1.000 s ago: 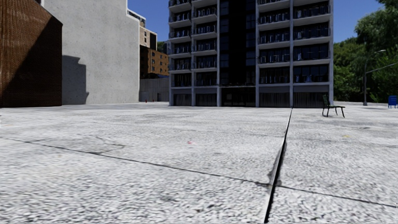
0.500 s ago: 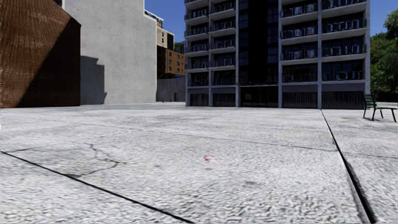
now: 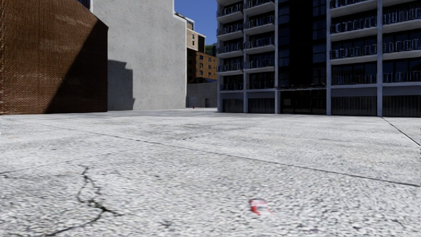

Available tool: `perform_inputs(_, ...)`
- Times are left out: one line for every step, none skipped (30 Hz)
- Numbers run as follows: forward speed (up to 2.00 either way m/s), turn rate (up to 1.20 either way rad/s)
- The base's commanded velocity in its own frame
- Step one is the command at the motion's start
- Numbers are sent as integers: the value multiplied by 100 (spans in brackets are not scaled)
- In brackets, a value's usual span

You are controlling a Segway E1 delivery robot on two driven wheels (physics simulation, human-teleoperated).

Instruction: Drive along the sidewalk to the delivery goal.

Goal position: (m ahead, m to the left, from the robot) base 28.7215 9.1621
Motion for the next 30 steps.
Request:
perform_inputs(200, 33)
perform_inputs(200, 33)
perform_inputs(200, 33)
perform_inputs(200, 33)
perform_inputs(200, 33)
perform_inputs(200, 33)
perform_inputs(200, 33)
perform_inputs(200, 33)
perform_inputs(200, 33)
perform_inputs(200, 33)
perform_inputs(200, 33)
perform_inputs(200, 33)
perform_inputs(200, 33)
perform_inputs(200, 34)
perform_inputs(200, 35)
perform_inputs(200, 35)
perform_inputs(200, 36)
perform_inputs(200, 36)
perform_inputs(200, 36)
perform_inputs(200, 36)
perform_inputs(200, 36)
perform_inputs(200, 36)
perform_inputs(200, 36)
perform_inputs(200, 36)
perform_inputs(200, 36)
perform_inputs(200, 36)
perform_inputs(200, 36)
perform_inputs(200, 36)
perform_inputs(200, 36)
perform_inputs(200, 36)
